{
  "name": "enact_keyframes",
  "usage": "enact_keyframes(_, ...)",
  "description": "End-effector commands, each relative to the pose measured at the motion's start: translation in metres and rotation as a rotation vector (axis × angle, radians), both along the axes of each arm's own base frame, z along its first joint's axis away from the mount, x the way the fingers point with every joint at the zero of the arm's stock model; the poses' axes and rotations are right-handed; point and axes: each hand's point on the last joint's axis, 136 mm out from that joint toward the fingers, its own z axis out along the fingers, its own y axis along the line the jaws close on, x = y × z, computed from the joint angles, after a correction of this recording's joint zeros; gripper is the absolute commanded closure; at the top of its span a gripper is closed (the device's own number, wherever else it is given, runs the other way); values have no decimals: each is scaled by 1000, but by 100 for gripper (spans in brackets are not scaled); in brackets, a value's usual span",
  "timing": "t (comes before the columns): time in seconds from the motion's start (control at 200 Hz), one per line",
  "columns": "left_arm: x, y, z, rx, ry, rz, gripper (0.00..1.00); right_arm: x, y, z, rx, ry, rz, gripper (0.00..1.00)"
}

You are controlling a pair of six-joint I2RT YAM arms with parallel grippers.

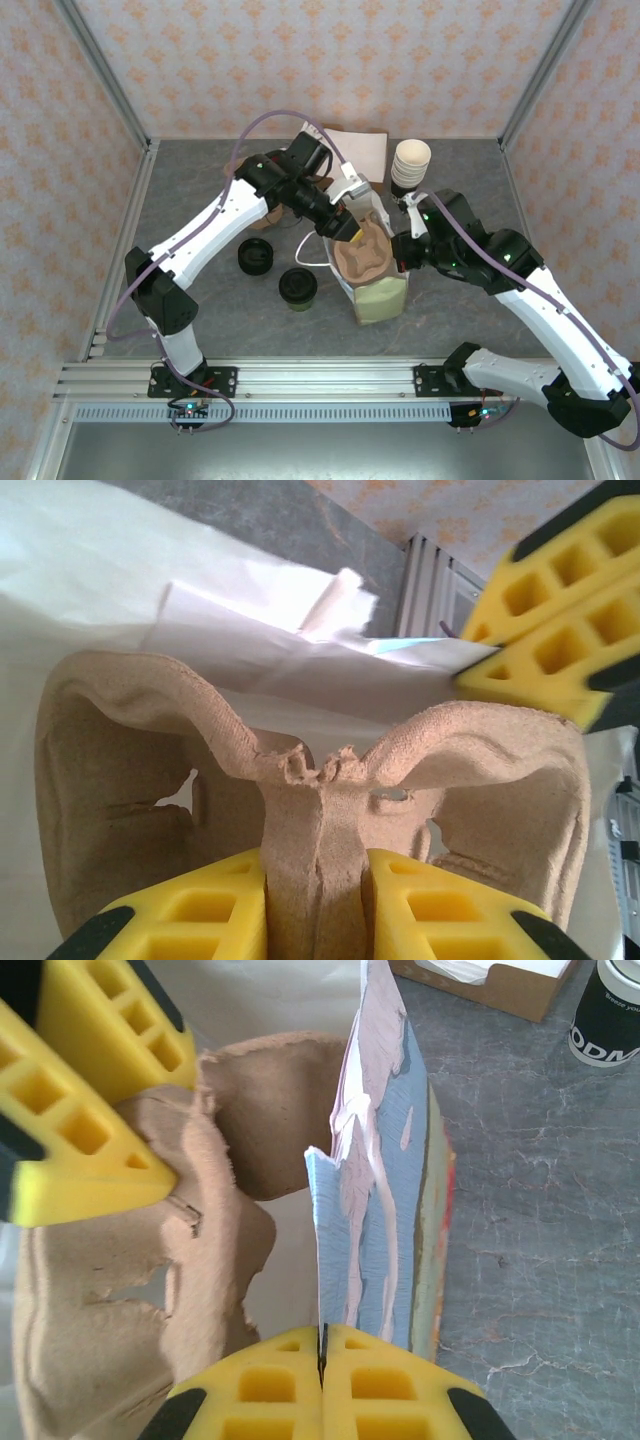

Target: Pack the takeout coffee

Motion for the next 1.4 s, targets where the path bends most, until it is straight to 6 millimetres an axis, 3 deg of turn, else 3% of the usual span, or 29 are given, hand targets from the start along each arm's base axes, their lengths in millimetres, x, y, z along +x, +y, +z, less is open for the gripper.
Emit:
enact_keyframes(0.0,5,-3,4,1,-80,25,75,-3,3,10,48,-21,4,100)
enact_keyframes(0.345,5,-5,-8,37,-216,73,74,5,2,22,92,-56,-50,100)
enact_keyframes(0.616,0,-11,-10,-3,-333,112,74,6,9,15,135,-28,-62,100)
enact_keyframes(1.201,5,-8,-58,179,-423,63,74,9,10,12,167,-27,-93,100)
enact_keyframes(1.396,8,-20,-64,163,-425,49,74,9,14,6,182,-10,-94,100)
